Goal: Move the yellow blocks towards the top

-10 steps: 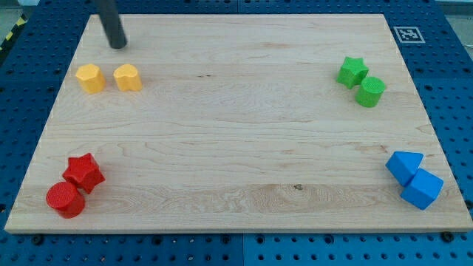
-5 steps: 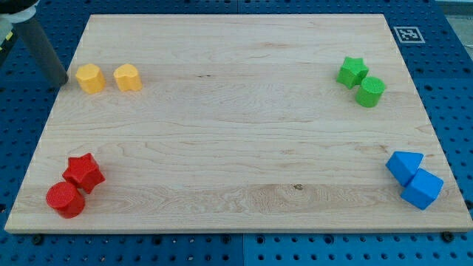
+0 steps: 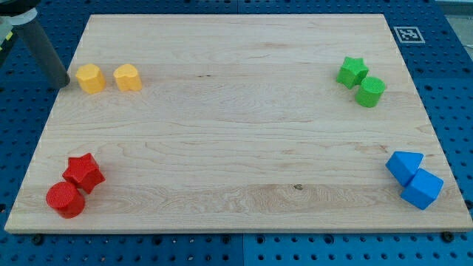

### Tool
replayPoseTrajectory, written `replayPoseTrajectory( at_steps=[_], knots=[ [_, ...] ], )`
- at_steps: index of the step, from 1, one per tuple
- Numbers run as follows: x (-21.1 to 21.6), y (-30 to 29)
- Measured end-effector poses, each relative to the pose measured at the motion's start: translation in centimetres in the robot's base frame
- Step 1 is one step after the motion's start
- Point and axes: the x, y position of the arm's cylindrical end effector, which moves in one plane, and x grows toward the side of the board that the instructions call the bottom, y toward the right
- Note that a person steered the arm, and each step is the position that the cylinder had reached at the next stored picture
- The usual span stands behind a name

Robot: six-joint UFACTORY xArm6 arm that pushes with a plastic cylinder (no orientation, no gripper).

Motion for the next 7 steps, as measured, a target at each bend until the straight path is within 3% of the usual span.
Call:
replayPoseTrajectory(
  at_steps=[5,7],
  knots=[
    [1.0,13.7],
    [1.0,16.7]
  ],
)
